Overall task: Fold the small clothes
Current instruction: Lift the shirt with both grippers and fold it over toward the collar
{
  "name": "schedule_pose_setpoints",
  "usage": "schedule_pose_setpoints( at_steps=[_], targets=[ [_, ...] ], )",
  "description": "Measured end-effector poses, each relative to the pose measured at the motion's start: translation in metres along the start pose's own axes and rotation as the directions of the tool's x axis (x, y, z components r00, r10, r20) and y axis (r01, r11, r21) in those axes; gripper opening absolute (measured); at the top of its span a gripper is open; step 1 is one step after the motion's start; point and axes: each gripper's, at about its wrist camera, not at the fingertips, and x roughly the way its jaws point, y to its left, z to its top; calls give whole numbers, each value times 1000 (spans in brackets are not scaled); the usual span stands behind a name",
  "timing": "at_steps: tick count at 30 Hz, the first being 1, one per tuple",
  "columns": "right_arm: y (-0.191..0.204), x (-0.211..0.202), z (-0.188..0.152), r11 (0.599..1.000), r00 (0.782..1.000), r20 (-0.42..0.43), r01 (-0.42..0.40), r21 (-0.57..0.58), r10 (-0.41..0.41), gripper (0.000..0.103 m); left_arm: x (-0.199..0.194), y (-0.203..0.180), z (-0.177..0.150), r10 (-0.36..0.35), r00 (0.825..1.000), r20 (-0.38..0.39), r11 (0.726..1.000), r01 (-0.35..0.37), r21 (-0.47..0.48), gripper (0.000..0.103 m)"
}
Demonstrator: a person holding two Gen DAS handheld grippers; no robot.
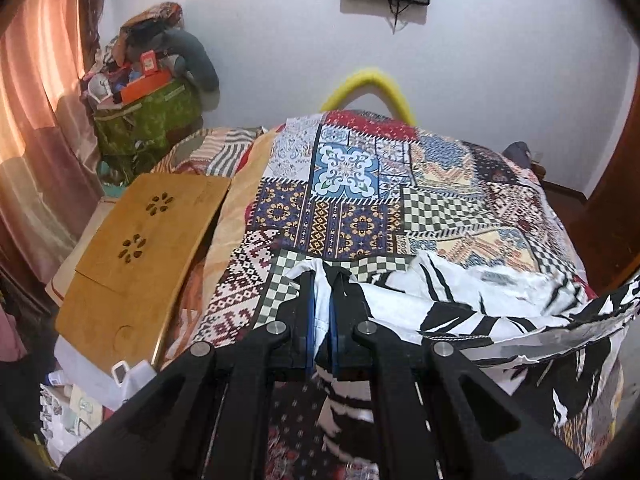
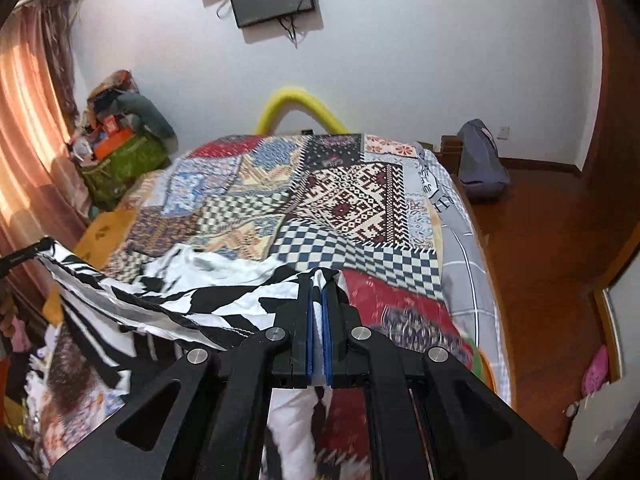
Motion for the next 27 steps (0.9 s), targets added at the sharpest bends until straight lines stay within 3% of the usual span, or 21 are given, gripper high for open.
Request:
schedule_pose_setpoints(
  at_steps=[6, 15, 18, 21, 23, 24, 26, 27],
  targets=[
    [-8, 46, 9, 999, 998, -51, 31, -33, -33, 3, 53, -3, 8, 25, 998, -49, 1000, -26, -5, 6],
    [-19, 81, 18, 999, 995, -95, 34, -35, -37, 3, 119, -6, 6, 25, 988, -155, 1000, -27, -9, 6],
    [-23, 80, 22, 1000, 995, -95, 8, -1, -8, 5, 128, -8, 9, 36, 983, -183, 999, -39, -10, 11],
    [-22, 75, 31, 1000, 996, -92, -12, 19, 13, 8, 120, -13, 16, 60, 986, -157, 998, -58, 19, 26],
    [-19, 69, 35, 1000, 996, -83, -20, 19, 22, 14, 110, -16, 21, 68, 990, -121, 997, -64, 39, 49],
    [-17, 62, 37, 1000, 997, -70, -22, 15, 23, 16, 104, -17, 23, 65, 993, -99, 997, -61, 43, 53],
    [-12, 53, 42, 1000, 999, -35, -6, 12, 7, 43, 90, -18, 26, 50, 996, -70, 998, -47, 44, 55],
    [-12, 46, 44, 1000, 1000, -1, -1, 18, 1, 49, 86, -18, 28, 45, 997, -68, 998, -42, 46, 55]
  ],
)
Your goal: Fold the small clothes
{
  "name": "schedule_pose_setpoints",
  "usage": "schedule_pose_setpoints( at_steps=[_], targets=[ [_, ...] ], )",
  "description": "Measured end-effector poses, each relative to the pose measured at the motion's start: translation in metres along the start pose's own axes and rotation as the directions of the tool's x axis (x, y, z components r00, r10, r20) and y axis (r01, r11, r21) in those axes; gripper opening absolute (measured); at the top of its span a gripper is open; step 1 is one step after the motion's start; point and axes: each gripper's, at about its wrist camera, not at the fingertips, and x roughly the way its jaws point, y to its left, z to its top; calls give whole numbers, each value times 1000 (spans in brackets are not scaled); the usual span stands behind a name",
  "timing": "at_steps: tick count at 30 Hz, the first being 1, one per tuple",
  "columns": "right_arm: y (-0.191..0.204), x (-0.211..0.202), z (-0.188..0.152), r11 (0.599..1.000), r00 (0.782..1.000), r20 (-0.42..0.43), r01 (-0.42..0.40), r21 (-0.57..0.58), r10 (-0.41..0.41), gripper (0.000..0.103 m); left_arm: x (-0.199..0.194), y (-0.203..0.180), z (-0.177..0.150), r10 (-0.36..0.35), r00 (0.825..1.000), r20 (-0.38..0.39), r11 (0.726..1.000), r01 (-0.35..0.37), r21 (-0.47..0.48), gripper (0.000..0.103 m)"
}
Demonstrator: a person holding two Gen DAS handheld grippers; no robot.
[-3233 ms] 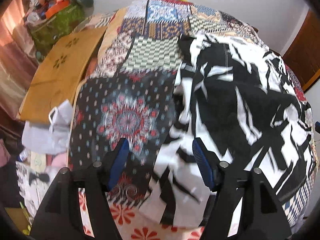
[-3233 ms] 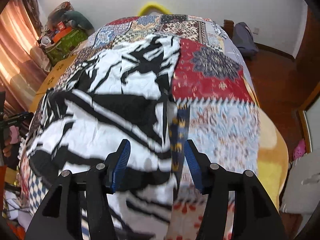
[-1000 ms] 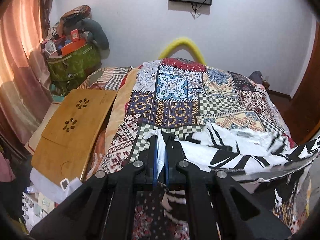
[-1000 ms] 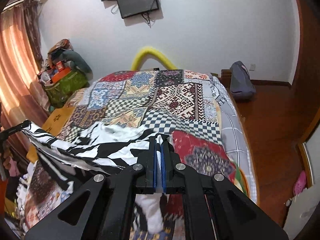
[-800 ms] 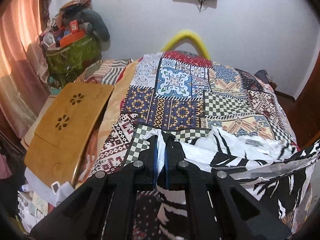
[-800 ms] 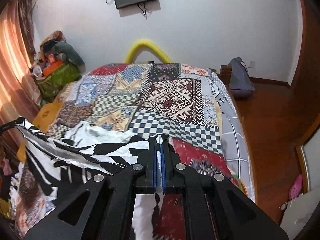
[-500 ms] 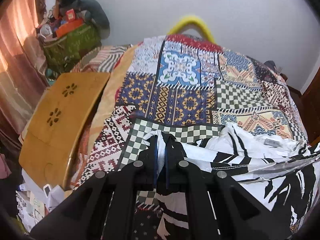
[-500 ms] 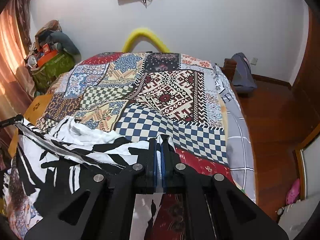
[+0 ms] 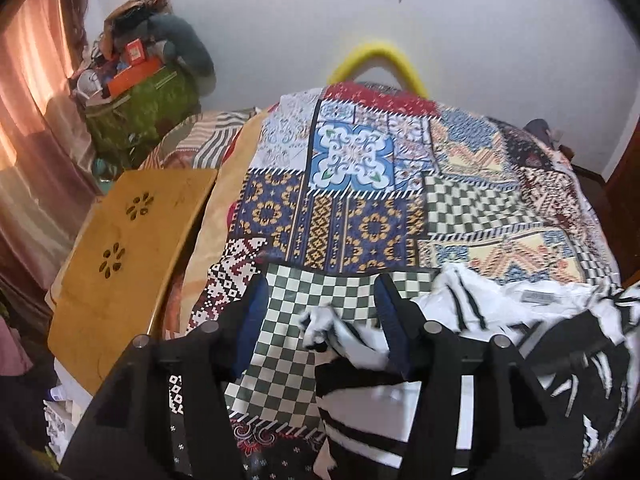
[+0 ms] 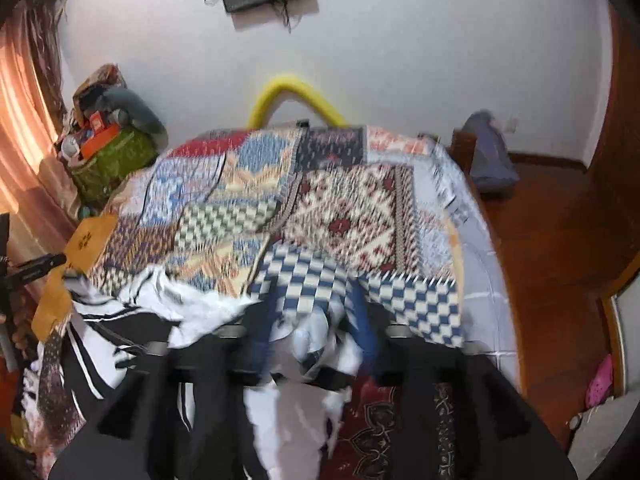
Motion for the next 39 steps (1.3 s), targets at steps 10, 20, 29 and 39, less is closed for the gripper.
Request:
schedule_pose_setpoints(
  at_steps=[10, 20, 29, 39],
  targets=[
    [11, -33, -18, 999, 1000, 22, -4, -46, 5, 52, -29, 13, -29, -20, 999, -42, 1000, 21, 19, 61],
    [20, -24, -103, 998, 989, -147, -25, -53, 17, 52, -14, 14, -113, -62, 976, -210, 996, 74, 53, 63],
    [22, -7, -147, 997, 967, -256, -20, -70, 2, 52, 1, 6, -158, -138, 944, -301, 989, 147, 7, 63],
    [31, -3, -154, 995, 960, -273, -79, -54, 61, 24, 2, -7, -165, -209, 938, -276, 978, 203, -51, 21]
  ],
)
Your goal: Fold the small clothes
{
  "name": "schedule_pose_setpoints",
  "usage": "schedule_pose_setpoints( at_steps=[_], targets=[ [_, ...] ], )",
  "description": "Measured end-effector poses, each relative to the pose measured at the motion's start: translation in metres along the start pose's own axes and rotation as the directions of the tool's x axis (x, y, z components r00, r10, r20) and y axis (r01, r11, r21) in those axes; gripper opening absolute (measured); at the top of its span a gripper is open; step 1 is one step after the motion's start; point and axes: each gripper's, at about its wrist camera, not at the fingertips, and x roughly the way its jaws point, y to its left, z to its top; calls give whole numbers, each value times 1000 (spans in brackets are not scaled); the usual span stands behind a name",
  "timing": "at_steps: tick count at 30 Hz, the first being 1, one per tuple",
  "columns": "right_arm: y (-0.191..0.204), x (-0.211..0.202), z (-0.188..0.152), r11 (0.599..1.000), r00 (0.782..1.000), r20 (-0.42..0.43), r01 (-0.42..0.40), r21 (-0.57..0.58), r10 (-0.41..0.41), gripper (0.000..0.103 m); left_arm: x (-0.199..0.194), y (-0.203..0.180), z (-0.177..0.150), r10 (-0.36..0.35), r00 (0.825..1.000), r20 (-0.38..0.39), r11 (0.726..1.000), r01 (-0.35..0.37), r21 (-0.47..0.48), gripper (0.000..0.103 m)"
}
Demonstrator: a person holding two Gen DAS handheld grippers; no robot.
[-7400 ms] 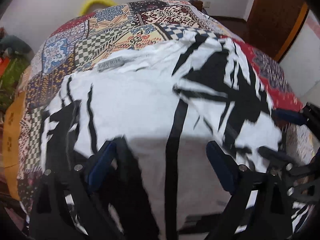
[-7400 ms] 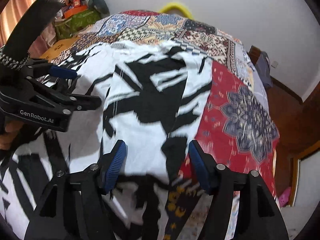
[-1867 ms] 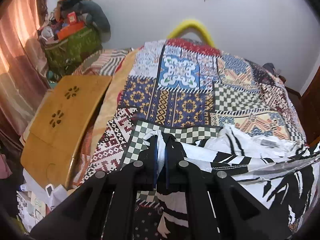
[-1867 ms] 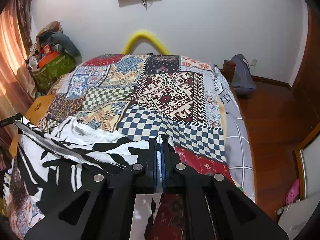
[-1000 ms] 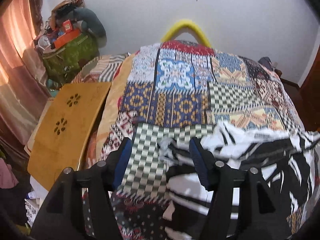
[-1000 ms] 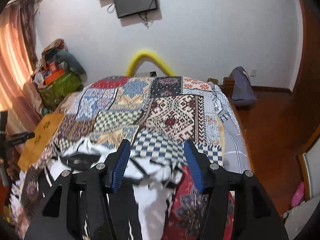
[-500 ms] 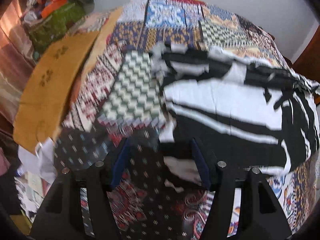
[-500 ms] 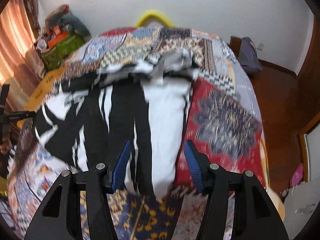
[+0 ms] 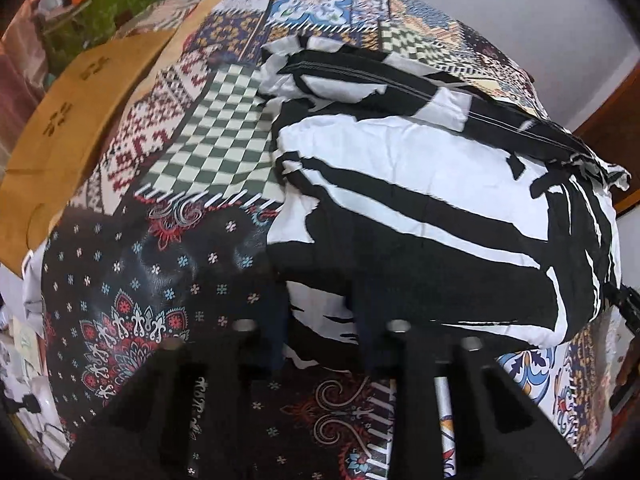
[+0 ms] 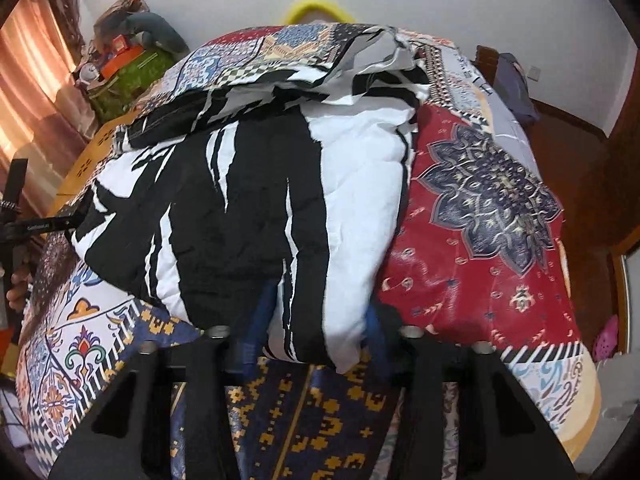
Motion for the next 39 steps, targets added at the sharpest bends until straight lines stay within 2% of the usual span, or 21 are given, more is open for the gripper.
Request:
schedule_pose_setpoints(
  at_steps=[1, 4, 7, 11, 19, 22, 24, 26, 27, 29, 31, 34, 39],
  targets=[
    [2, 0, -1, 1000, 1000, -7, -15, 0, 15, 18, -2, -5, -1, 15, 1000, 10, 1000, -15, 23, 16],
    [7, -4, -4, 1000, 1000, 4, -11, -21, 11, 11, -13, -13, -4, 45, 998, 39, 997, -47, 67, 9],
    [8, -14, -7, 999, 1000, 14, -12, -32, 12, 10, -32, -16, -11, 51, 996, 76, 993, -58, 102, 8],
    [8, -28, -16, 999, 1000, 19, -9, -48, 10, 9, -54, -15, -25, 29, 995, 91, 993, -39, 113, 8],
    [13, -37, -46, 997, 999, -37, -5, -76, 2, 10, -71, -19, -79, 8, 999, 42, 989, -15, 147, 9],
    [18, -48, -52, 995, 1000, -24, 12, -101, -14, 13, -75, -22, -93, 48, 999, 18, 982, -50, 183, 15],
    [21, -58, -51, 992, 999, 2, 45, -121, -45, 17, -82, -24, -95, 77, 996, 36, 974, -83, 209, 18],
    [23, -68, -48, 988, 997, 31, 79, -130, -75, 22, -94, -27, -92, 115, 990, 80, 966, -130, 225, 31],
    [24, -72, -46, 987, 995, 46, 93, -129, -88, 24, -99, -27, -90, 122, 987, 102, 964, -142, 223, 36],
    [25, -82, -39, 987, 991, 88, 108, -122, -97, 31, -115, -28, -82, 117, 979, 164, 966, -151, 210, 52],
    [31, -88, -31, 987, 989, 122, 104, -122, -89, 34, -126, -30, -70, 108, 972, 210, 967, -152, 206, 56],
    [43, -89, -21, 987, 987, 147, 84, -137, -64, 41, -130, -37, -51, 90, 968, 232, 967, -141, 211, 61],
    [64, -64, 0, 985, 992, 128, 20, -168, 1, 43, -110, -56, -27, 71, 975, 211, 964, -122, 238, 66]
  ],
)
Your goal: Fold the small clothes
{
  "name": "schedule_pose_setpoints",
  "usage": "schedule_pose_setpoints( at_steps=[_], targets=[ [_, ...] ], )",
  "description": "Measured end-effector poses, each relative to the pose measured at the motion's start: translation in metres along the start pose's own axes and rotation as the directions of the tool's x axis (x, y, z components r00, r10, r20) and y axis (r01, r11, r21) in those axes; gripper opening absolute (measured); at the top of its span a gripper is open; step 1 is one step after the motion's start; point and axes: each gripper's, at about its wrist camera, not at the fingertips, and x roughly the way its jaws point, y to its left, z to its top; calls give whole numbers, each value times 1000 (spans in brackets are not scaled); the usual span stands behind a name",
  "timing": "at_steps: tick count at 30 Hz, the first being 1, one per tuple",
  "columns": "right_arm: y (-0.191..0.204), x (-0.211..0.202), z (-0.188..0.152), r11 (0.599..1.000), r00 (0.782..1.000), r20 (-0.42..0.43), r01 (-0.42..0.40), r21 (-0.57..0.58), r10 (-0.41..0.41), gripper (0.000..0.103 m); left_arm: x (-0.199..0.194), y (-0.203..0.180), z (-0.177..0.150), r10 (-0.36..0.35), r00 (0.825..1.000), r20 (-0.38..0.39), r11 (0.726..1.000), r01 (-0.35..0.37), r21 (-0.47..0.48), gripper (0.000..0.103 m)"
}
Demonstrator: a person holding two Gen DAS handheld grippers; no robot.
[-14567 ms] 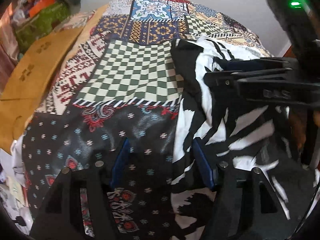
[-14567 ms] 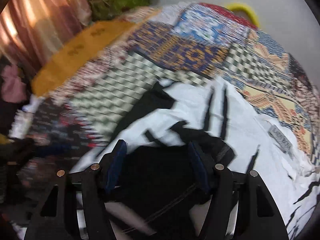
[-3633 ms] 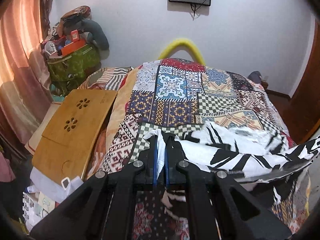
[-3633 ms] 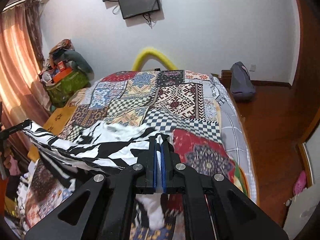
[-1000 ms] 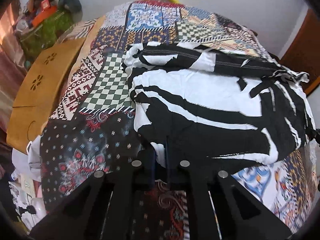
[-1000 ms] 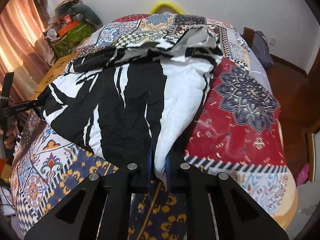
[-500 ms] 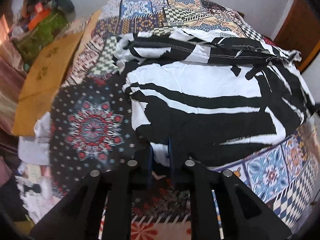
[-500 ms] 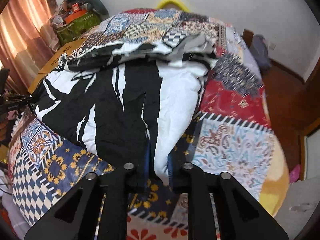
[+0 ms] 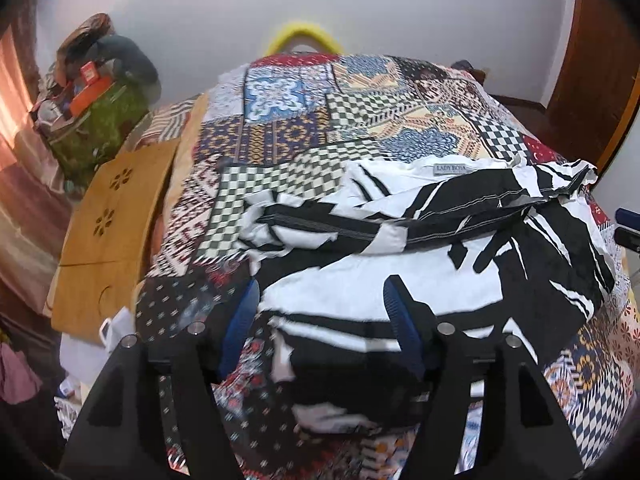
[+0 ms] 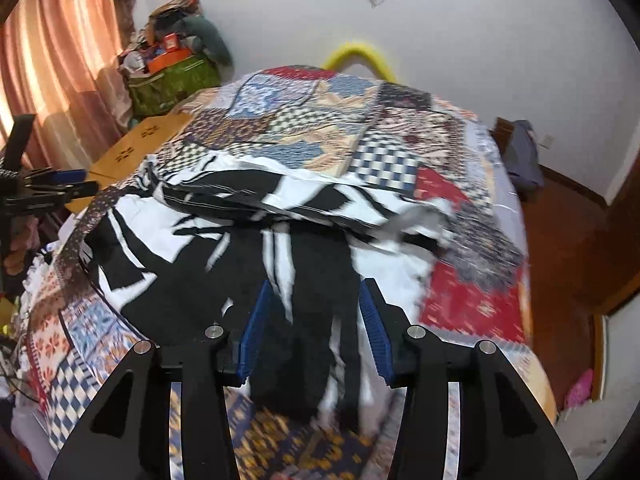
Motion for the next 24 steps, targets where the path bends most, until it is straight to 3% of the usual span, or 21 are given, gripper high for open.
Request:
schedule_pose_setpoints(
  at_steps=[6, 11, 15, 19, 22, 24],
  targets=[
    [18, 45, 6, 997, 993, -81, -83, 2, 83, 43, 51, -21, 5, -43, 993, -110, 999, 46, 21, 68],
    [34, 99, 15, 991, 973, -190, -133, -7, 130, 43, 95, -29, -13, -49, 975, -218, 997, 61, 45, 68],
    [45, 123, 32, 987, 970, -218, -132, -88, 110, 43, 99, -26, -24, -73, 978, -197, 996, 82, 39, 70],
    [40, 133, 63, 985, 971, -205, -144, -93, 123, 41, 98, -26, -30, -76, 980, -185, 995, 86, 45, 71],
    [31, 131, 92, 996, 992, -118, -49, -79, 39, 41, 97, -27, -31, -67, 982, -175, 996, 77, 54, 71],
    [17, 126, 110, 1000, 998, -68, -14, 0, 14, 41, 97, -26, -33, -70, 982, -173, 996, 80, 50, 71]
  ],
)
